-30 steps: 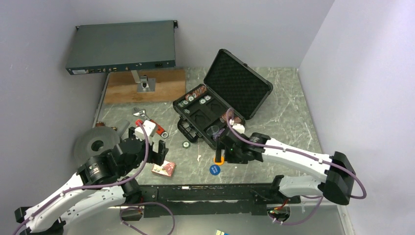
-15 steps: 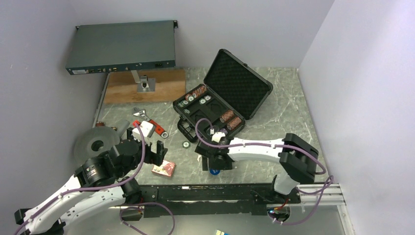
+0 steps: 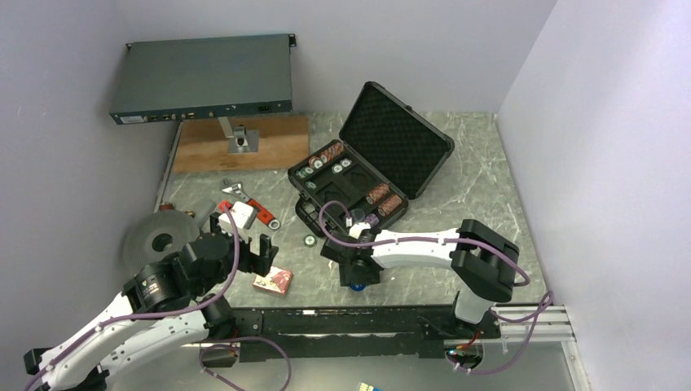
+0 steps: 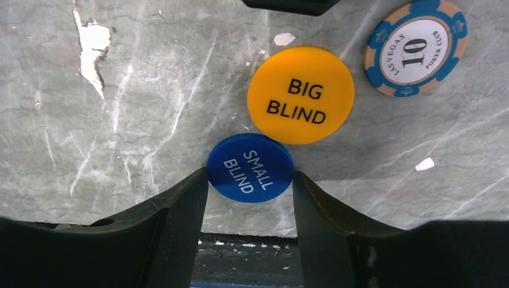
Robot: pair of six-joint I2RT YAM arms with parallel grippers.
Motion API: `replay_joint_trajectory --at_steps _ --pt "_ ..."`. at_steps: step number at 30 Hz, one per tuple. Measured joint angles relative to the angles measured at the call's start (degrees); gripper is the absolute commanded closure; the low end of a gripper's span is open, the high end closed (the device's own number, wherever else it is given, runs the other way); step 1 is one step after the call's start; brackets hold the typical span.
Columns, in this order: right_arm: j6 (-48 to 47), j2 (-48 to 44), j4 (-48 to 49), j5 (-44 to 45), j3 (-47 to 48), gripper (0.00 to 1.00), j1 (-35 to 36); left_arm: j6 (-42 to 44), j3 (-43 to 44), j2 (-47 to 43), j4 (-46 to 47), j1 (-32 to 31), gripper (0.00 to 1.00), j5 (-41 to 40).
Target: Pack up texas hold em set
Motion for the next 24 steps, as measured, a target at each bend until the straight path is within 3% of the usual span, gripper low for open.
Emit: replay_joint_trajectory --at_steps 8,24 --pt "-0.98 1.2 -0.74 -0.7 1.29 0.62 0.0 0.0 0.0 -0.02 -0.02 0.0 0.0 -0.02" --pt "-4.17 2.43 -3.45 -0.39 8.72 0.62 0.33 0.0 0.0 -0.02 -0.02 0.0 0.0 -0.02"
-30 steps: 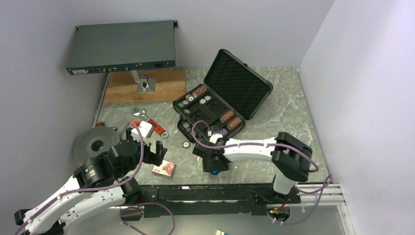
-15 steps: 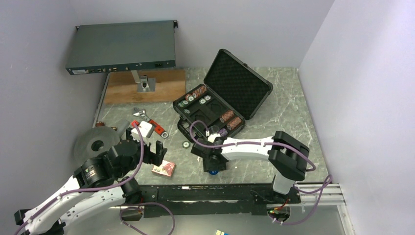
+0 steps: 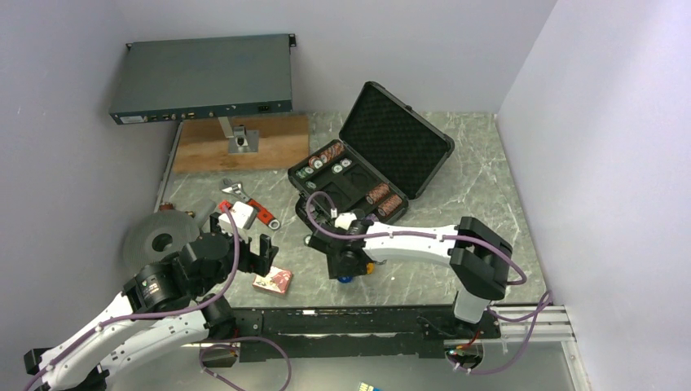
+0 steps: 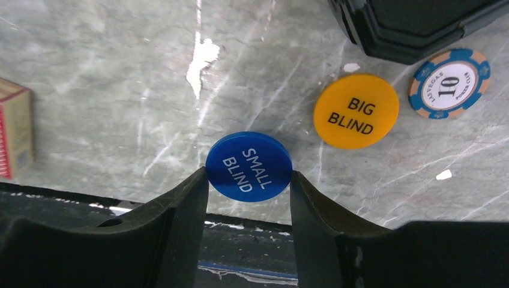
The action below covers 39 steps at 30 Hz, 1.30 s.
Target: Pack up texas hold em set
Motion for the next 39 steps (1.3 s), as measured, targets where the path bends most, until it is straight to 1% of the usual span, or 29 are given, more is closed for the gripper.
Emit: replay_joint_trajectory --at_steps 7,13,19,26,29,31,39 --pt "-2.14 -0.11 -2.82 1.92 5.38 0.6 0.0 0.0 0.0 0.02 0.0 0.0 0.0 -0.02" --pt "-5.77 -0.11 -4.94 3.89 11.85 0.6 -0.92 0.0 0.0 0.02 0.0 0.0 0.0 -0.04" --pt "-10.73 0.37 -5.62 5.01 15.93 0.6 -5.64 -0.02 0.0 0.0 0.0 0.0 0.0 -0.44" --pt "-17.51 4.37 -5.53 5.42 23.93 0.59 -12.55 -0.48 0.0 0.0 -0.11 0.0 0.0 -1.55" --pt "-19.74 6.27 -5.16 5.27 26.05 0.51 -14.23 -0.85 0.0 0.0 -0.26 0.0 0.0 -1.92" --pt "-21.03 7.65 -4.98 4.74 27.19 0.42 -14.49 -0.87 0.0 0.0 -0.26 0.0 0.0 -2.05" --pt "-25.83 12.39 -0.59 -3.41 28.44 0.23 -13.77 -1.55 0.0 0.02 -0.92 0.0 0.0 -3.87"
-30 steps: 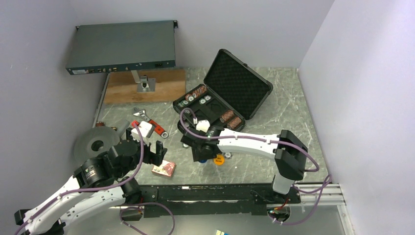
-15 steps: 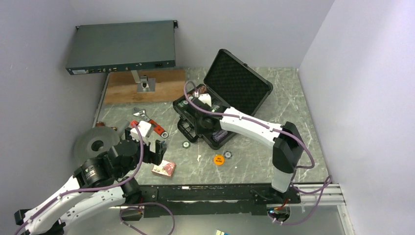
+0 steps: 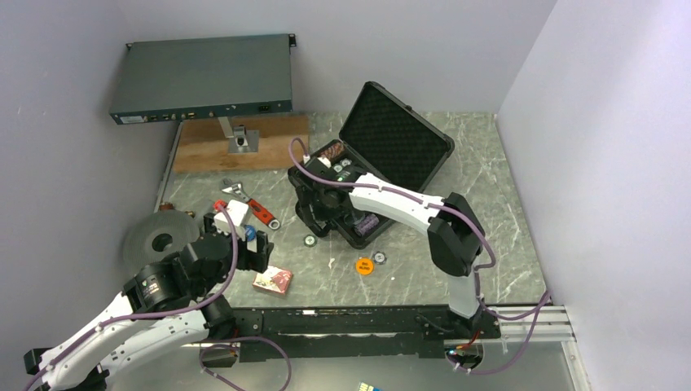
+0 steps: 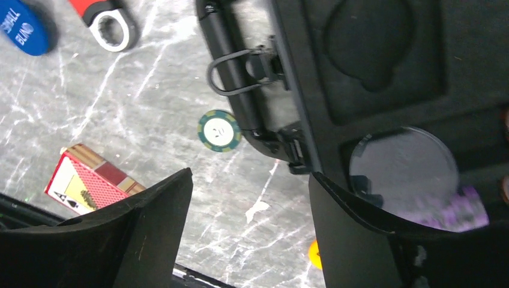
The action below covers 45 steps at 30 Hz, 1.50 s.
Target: Pack up texas hold em set
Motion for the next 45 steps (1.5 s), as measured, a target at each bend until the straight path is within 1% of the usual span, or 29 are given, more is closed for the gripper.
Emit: replay_joint_trajectory --at_steps 3,7,9,12,15,17,19,21,25,29,35,40,45 --pt "-1.38 1.86 1.64 -2.4 1.16 0.2 0.83 -1.53 0.0 0.0 -0.9 0.07 0.0 -3.06" --pt "-2.25 3.58 3.15 -2.95 3.28 0.17 2.36 -6.34 0.48 0.76 -4.57 0.63 0.0 -8.92" --pt "-2.62 3.45 3.43 -2.89 3.23 0.16 2.99 -9.03 1.25 2.73 -6.47 1.33 0.0 -11.41" --pt "-3.04 1.75 4.55 -1.88 1.01 0.14 3.08 -10.95 1.64 7.13 -6.6 4.15 0.0 -11.54" --pt "-3.41 -3.8 4.96 -0.13 -4.83 0.1 2.36 -10.95 1.27 12.63 -4.9 11.02 0.0 -7.89" --pt "-3.52 -8.46 4.98 1.25 -8.5 0.07 1.66 -9.86 0.17 15.65 -2.21 18.29 0.03 -2.89" --pt "-3.48 -13.25 5.11 2.45 -11.76 0.05 0.98 -8.81 -1.11 18.29 0.28 25.59 0.04 2.1" --pt "-3.5 -18.69 5.88 3.5 -15.61 0.05 0.17 -7.85 -1.88 21.2 1.99 31.47 0.05 6.25" --pt "-3.52 -26.34 6.99 4.92 -21.4 0.05 -1.03 -6.49 -1.9 27.21 5.53 37.88 0.11 11.82" --pt "-3.82 -30.51 8.11 5.57 -25.97 0.05 -2.01 -6.23 -1.73 35.06 8.87 40.76 0.15 14.47" --pt "-5.2 -32.39 8.48 5.49 -28.06 0.05 -3.54 -7.02 -1.77 46.64 13.29 42.95 0.19 16.24" --pt "-6.51 -34.67 9.27 4.9 -29.88 0.05 -4.39 -8.46 -3.61 49.2 17.62 45.27 0.22 18.47" --pt "-7.1 -34.97 9.7 3.65 -30.53 0.05 -4.74 -9.38 -4.04 52.24 20.35 47.98 0.25 20.26"
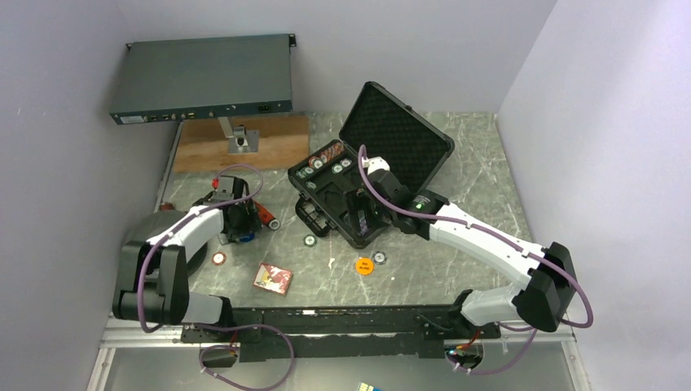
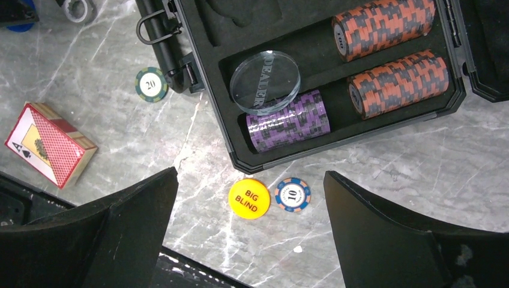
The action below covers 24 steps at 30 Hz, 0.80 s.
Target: Pack up texas hold em set
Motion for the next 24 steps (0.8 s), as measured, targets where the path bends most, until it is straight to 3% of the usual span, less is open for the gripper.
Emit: replay_joint_trajectory --at_steps 11,20,24 --pt "-0.48 0.48 1.07 -1.29 -0.07 0.05 -0.33 -0.52 0.48 3.37 1.22 2.34 0.23 0.79" --pt "-0.92 1.18 1.27 -1.4 -0.07 0.05 -0.7 1.22 3.82 7.21 -1.2 2.6 0.39 0.11" --pt "-1.09 1.36 1.31 -1.55 -0.07 0.05 -1.18 2.49 5.9 9.33 -3.34 2.75 0.41 0.17"
